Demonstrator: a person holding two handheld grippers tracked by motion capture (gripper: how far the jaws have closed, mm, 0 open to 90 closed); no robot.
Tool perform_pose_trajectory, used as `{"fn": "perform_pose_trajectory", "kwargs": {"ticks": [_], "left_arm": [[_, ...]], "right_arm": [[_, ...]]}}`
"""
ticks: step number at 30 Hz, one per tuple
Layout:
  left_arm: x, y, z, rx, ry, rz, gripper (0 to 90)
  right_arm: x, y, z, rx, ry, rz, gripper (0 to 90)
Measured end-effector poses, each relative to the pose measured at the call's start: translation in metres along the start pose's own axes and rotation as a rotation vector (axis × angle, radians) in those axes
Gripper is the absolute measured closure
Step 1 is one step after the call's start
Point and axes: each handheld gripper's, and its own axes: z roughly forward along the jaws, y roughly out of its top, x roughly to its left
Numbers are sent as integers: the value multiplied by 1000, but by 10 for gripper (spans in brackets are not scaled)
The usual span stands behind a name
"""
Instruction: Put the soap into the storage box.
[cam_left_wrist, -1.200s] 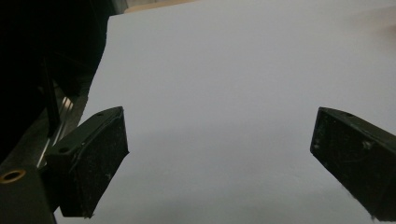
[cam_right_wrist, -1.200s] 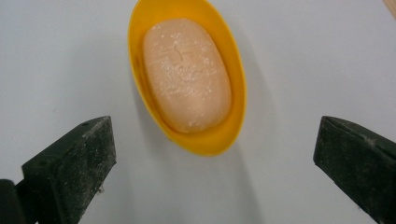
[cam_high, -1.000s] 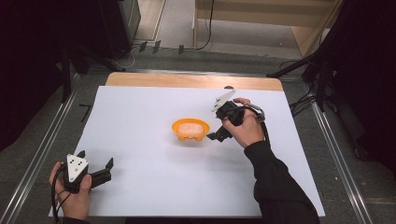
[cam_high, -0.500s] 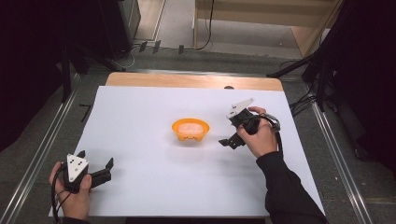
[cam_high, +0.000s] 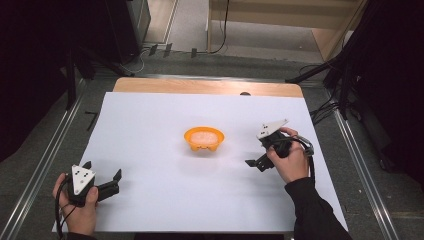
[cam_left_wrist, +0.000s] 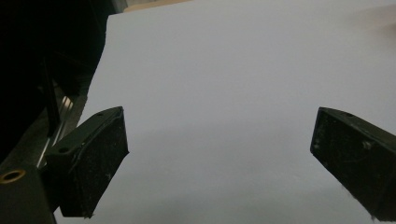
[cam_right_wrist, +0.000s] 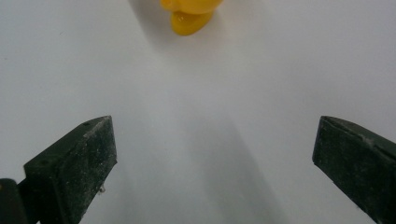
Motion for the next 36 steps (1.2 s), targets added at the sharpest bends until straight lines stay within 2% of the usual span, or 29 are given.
{"fn": "perform_pose_trajectory", "kwargs": {"ticks": [7, 11, 15, 22, 26, 33, 36], "left_arm": [[0, 0, 0, 0, 0, -1, 45], [0, 0, 0, 0, 0, 0, 45], [0, 0, 0, 2, 2, 2, 45], [0, 0, 0, 4, 4, 2, 45], [0, 0, 0, 4, 3, 2, 45], [0, 0, 0, 6, 6, 5, 45], [-1, 0, 0, 7, 6, 5, 45]], "right_arm": [[7, -25, -9, -28, -29, 27, 1], [9, -37, -12, -41, -30, 44, 0], [13, -57, -17, -58, -41, 72, 0], [17, -78, -22, -68, -56, 100, 0], [20, -98, -28, -73, -74, 127, 0], [26, -116, -36, -89, -88, 148, 0], [29, -128, -43, -109, -101, 170, 0]]}}
